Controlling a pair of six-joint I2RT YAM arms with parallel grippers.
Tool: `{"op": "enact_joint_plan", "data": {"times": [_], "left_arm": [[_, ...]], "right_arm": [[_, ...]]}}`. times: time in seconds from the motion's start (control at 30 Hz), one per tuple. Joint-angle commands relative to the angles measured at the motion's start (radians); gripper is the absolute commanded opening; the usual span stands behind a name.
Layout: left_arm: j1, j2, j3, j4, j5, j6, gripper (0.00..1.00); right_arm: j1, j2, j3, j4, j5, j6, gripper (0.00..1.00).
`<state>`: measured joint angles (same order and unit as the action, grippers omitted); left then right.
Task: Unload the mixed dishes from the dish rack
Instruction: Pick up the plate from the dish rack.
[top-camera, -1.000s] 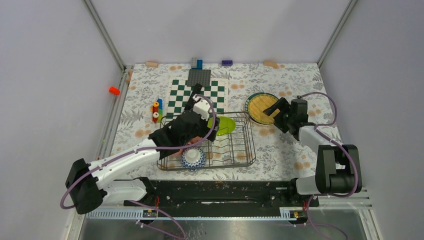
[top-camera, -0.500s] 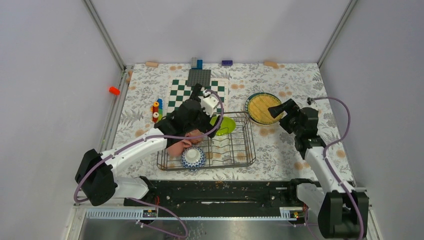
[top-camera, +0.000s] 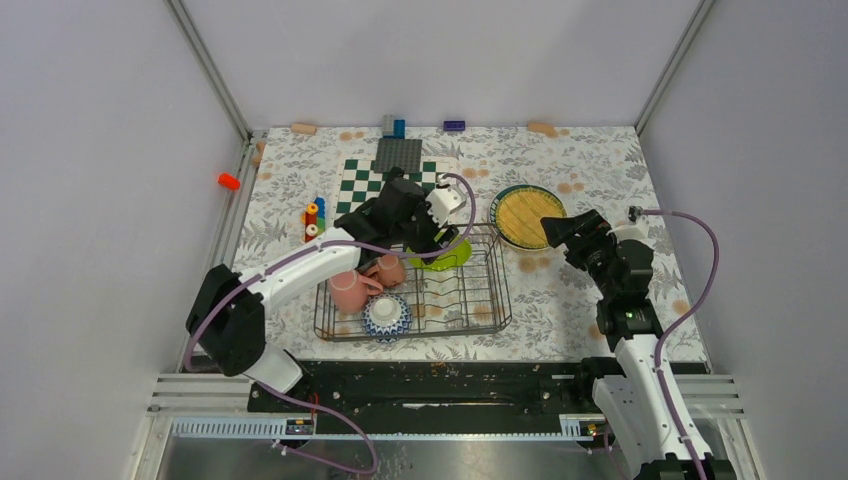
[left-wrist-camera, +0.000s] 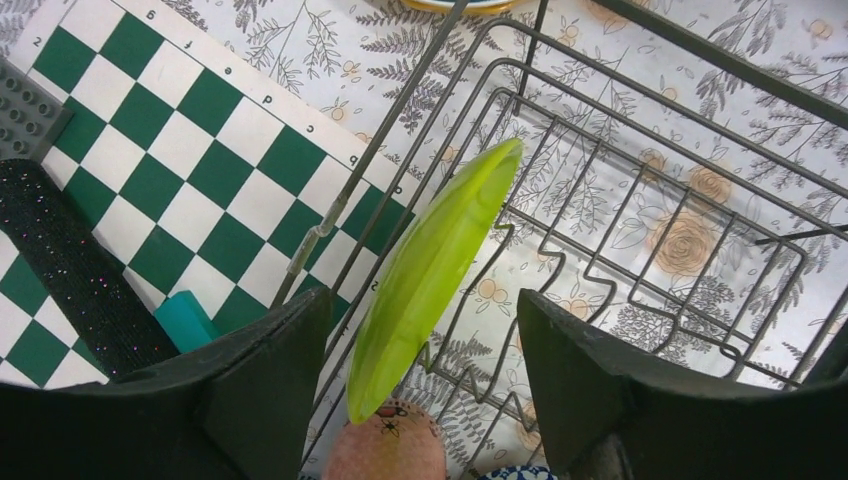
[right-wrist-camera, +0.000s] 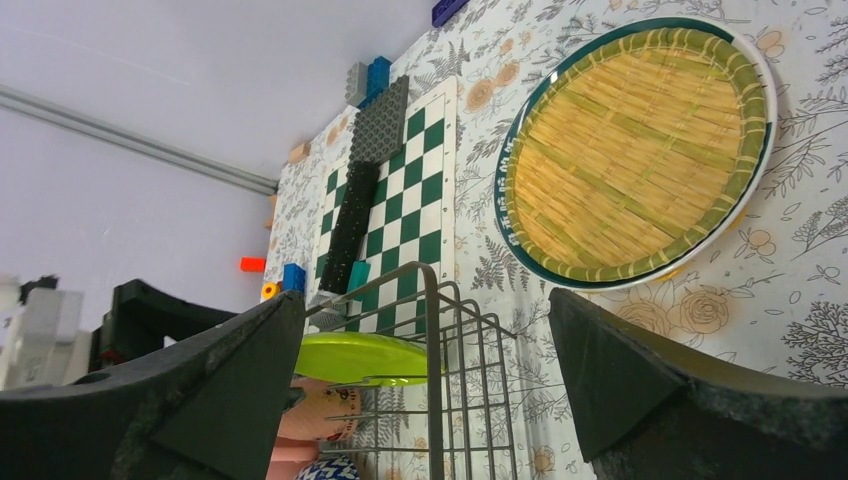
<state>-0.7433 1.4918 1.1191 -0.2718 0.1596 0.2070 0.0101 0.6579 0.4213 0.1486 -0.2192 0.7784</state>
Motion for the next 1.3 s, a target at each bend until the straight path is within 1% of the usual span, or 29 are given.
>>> {"op": "enact_joint_plan", "data": {"times": [0.0, 0.1, 0.17, 0.27, 0.57, 0.77, 0.83, 0.93, 0.97, 1.0, 1.13, 1.27], "left_arm": [[0.013, 0.059, 0.09, -0.047, 0.043, 0.043, 0.68], [0.016, 0.088, 0.11, -0.061, 0.065, 0.058, 0.65], [0.018, 0.107, 0.122, -0.069, 0.049, 0.06, 0.63], [0.021, 0.142, 0.149, -0.096, 0.044, 0.065, 0.56], [0.023, 0.21, 0.21, -0.147, 0.049, 0.084, 0.31], [0.024, 0.216, 0.221, -0.18, 0.047, 0.113, 0.23], [0.022, 0.212, 0.222, -0.193, 0.062, 0.134, 0.19], [0.02, 0.207, 0.226, -0.217, 0.062, 0.161, 0.08], [0.019, 0.209, 0.233, -0.227, 0.054, 0.17, 0.01], [0.019, 0.211, 0.239, -0.238, 0.046, 0.176, 0.0], [0.004, 0.213, 0.278, -0.294, 0.035, 0.223, 0.0], [-0.031, 0.202, 0.302, -0.316, -0.038, 0.257, 0.0]], "right_arm": [[-0.004, -0.009, -0.001, 0.019, -0.036, -0.01, 0.99], [-0.003, -0.005, -0.002, 0.02, -0.042, -0.01, 0.99], [-0.004, 0.0, 0.0, 0.019, -0.042, -0.01, 0.99], [-0.004, 0.009, 0.003, 0.023, -0.05, -0.008, 0.99], [-0.004, 0.013, 0.003, 0.019, -0.043, -0.01, 0.99], [-0.004, 0.013, 0.013, -0.019, -0.007, -0.021, 0.99], [-0.004, 0.012, 0.019, -0.036, 0.008, -0.028, 0.99], [-0.004, 0.01, 0.02, -0.038, 0.009, -0.03, 0.99], [-0.004, 0.01, 0.02, -0.038, 0.008, -0.03, 0.99], [-0.004, 0.009, 0.021, -0.039, 0.007, -0.031, 0.99], [-0.004, 0.006, 0.022, -0.043, 0.008, -0.034, 0.99], [-0.003, 0.001, 0.02, -0.042, 0.007, -0.035, 0.99]]}}
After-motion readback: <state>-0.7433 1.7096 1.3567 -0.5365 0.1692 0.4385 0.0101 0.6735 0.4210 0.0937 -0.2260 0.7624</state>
